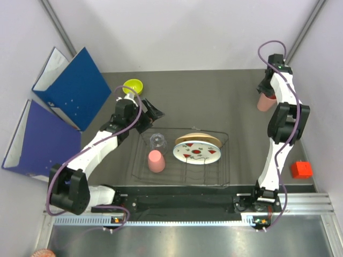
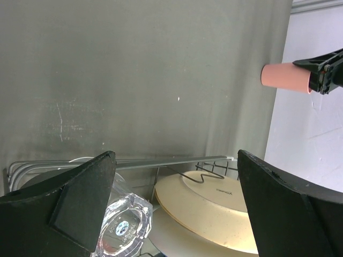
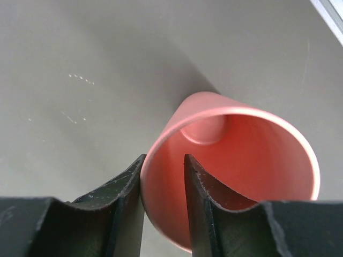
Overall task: Unload the mixed dishes from the dish rack
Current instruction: Place the cup at the center of the board, then pick up the cup from the dish rack, then place the cup at the center of the board.
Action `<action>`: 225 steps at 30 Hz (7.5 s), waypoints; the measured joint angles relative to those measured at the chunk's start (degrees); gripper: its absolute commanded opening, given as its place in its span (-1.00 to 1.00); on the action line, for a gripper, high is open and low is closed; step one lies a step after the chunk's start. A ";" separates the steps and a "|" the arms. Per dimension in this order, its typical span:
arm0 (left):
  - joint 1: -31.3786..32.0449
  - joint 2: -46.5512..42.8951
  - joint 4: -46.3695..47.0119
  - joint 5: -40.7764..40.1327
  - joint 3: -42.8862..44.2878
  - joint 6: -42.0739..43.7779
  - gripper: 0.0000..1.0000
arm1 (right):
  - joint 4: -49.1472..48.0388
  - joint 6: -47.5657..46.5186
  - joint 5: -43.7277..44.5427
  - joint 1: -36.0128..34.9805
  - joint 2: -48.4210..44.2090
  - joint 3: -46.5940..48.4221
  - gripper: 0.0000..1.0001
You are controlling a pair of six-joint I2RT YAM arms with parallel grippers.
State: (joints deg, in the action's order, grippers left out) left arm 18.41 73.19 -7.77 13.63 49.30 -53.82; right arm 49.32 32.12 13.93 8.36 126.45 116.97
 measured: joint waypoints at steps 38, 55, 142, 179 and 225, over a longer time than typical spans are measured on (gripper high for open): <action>1.51 -12.13 -16.81 -16.50 5.16 16.13 0.98 | -23.39 -1.16 -6.19 -29.49 -62.47 -30.01 0.57; 26.38 -21.55 -28.35 -29.57 -1.18 19.15 0.98 | -38.25 -5.40 -0.17 -41.97 -75.23 -59.25 0.58; 6.43 0.24 53.13 14.47 0.74 -20.24 -1.00 | -60.19 4.57 -21.64 -44.35 -82.71 -70.18 0.43; 7.32 4.37 49.99 19.50 7.23 -18.38 0.98 | -60.74 4.17 -21.46 -45.75 -74.27 -63.93 -1.00; 0.28 -6.45 10.10 6.49 -4.42 -1.79 0.95 | 11.17 7.87 4.39 0.94 -16.83 11.26 -1.00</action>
State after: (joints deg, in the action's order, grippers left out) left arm 18.70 66.74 2.33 20.12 44.88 -55.61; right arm 60.49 39.99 18.33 9.30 109.62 128.22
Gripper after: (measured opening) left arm 0.975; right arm 0.046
